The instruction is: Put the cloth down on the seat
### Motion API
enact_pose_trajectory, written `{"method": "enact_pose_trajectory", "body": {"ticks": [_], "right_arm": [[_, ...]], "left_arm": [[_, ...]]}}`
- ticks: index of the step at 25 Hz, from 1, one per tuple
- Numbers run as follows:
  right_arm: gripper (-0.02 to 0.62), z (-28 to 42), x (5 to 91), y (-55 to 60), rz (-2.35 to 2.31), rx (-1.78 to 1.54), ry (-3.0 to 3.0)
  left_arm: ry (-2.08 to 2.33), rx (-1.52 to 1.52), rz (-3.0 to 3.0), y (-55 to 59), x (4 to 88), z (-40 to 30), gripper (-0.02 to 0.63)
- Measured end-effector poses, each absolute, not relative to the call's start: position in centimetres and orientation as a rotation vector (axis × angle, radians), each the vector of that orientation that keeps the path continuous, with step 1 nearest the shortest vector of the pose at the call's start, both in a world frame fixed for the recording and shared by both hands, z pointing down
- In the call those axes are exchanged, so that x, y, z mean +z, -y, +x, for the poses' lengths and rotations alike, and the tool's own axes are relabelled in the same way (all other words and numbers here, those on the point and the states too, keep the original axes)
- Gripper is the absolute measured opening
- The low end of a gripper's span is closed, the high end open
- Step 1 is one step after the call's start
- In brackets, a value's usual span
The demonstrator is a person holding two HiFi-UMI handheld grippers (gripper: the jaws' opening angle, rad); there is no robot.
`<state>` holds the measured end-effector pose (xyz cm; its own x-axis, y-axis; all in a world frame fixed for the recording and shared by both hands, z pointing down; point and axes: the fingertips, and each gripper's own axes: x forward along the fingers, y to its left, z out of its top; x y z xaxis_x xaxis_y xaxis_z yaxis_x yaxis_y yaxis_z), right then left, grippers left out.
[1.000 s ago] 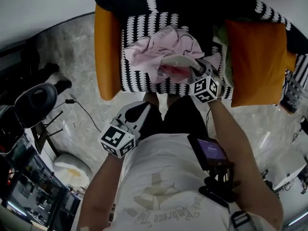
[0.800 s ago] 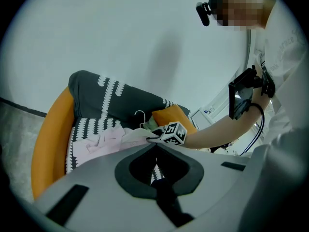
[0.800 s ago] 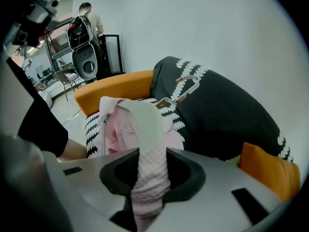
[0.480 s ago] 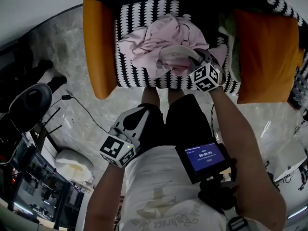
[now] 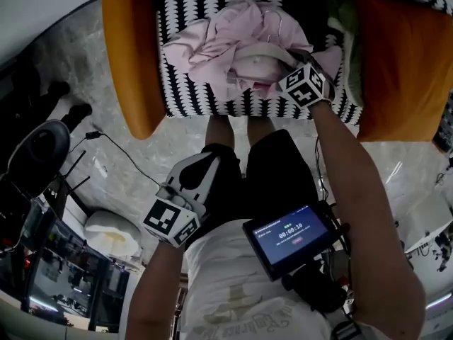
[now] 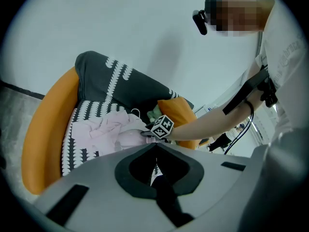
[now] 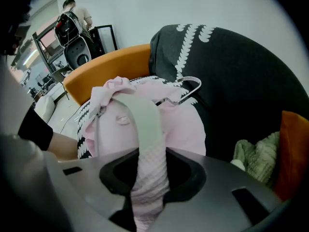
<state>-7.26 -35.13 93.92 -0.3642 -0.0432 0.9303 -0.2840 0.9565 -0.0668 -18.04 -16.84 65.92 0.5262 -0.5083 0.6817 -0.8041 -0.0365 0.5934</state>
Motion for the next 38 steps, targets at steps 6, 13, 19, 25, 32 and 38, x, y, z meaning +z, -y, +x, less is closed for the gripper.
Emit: {"method": "enact_pose_trajectory", "body": {"ticks": [6, 13, 19, 25, 32, 38], "right_arm": [[0.137, -6.9, 95.8, 35.2, 0.214, 0.292, 1.837], [0.15, -7.0, 96.4, 34.7, 0.162, 0.388, 1.776], [0.195, -6.4, 95.3, 35.3, 0.196, 0.355, 1.837], [0.196, -4.7, 93.0, 35.0, 0.293, 0.426, 1.918], [0.155, -3.3, 87.6, 34.0, 0.414, 0.539, 1.987], [0.093, -2.8, 83.4, 35.1, 0.456, 0.496, 2.01]], "left_arm": [[1.117, 0.335, 1.684, 17.0, 66.1, -18.1, 0.011], [1.121, 0.326, 1.684, 17.1, 66.0, -18.2, 0.011], [1.123, 0.338, 1.699, 17.3, 66.0, -17.9, 0.011], [1.132, 0.348, 1.724, 17.8, 65.3, -17.2, 0.011], [1.132, 0.4, 1.764, 18.5, 63.4, -17.7, 0.011], [1.138, 0.426, 1.813, 19.7, 61.6, -18.9, 0.011]]}}
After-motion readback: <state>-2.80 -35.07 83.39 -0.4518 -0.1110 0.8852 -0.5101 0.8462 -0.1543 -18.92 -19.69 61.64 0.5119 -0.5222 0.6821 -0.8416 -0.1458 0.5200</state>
